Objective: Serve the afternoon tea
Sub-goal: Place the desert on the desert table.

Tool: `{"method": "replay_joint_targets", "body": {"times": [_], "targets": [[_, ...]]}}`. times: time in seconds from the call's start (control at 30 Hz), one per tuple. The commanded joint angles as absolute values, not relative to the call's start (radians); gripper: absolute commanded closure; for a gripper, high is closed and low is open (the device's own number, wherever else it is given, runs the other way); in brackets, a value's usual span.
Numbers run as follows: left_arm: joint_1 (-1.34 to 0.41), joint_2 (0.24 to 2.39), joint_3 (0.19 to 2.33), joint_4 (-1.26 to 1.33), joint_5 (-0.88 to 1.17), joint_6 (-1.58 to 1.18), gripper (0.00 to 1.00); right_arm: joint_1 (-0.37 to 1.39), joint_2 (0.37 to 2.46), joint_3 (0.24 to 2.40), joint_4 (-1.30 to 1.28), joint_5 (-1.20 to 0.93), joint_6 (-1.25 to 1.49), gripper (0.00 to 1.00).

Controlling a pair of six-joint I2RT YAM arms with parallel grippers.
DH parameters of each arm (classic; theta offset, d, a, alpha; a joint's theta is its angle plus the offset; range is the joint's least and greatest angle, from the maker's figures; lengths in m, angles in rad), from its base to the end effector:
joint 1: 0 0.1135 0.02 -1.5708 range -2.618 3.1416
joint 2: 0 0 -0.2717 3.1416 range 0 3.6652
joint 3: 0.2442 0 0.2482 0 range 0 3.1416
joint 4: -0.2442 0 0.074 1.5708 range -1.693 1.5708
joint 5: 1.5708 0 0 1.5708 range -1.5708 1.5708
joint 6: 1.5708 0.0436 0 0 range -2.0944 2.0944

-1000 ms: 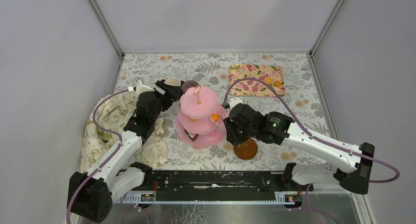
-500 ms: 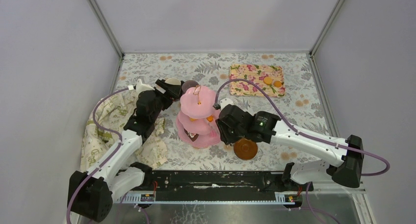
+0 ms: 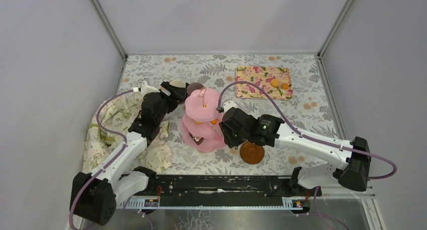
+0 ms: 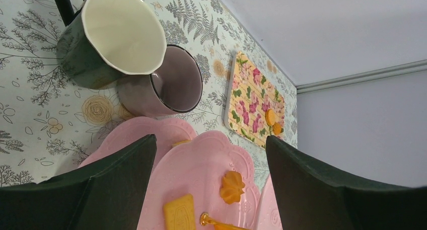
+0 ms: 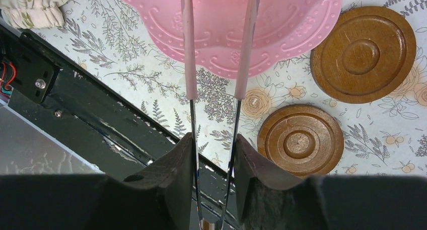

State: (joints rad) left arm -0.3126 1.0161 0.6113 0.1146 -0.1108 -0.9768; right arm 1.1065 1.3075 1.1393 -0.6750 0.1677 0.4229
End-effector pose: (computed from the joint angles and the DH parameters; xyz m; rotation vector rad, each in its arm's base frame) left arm 0.2245 -0.0675 0.2712 -0.7059 1.8018 -0.7799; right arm 0.1295 0.2422 0.3073 -0.7503 2.3438 0.4992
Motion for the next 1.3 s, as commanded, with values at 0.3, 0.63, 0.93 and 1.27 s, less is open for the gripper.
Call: {"method": "replay_joint_targets", "body": {"times": [0.3,0.63,0.93,1.27], "targets": [[-0.307,1.012,0.633,0.176,-0.098,-0.956,0.13,1.116,1.319,1.127,-0.620,0.148,0.429,0.80],[-0.307,1.004,0.626,0.175,-0.099,-0.959,0.13,1.115,1.321,1.117,-0.624,0.130,0.446,0.67],[-0.308,0.999,0.621,0.175,-0.099,-0.960,0.13,1.116,1.327,1.118,-0.629,0.122,0.451,0.63],[-0.305,0.997,0.621,0.176,-0.099,-0.960,0.13,1.116,1.331,1.118,-0.629,0.122,0.452,0.60]]}}
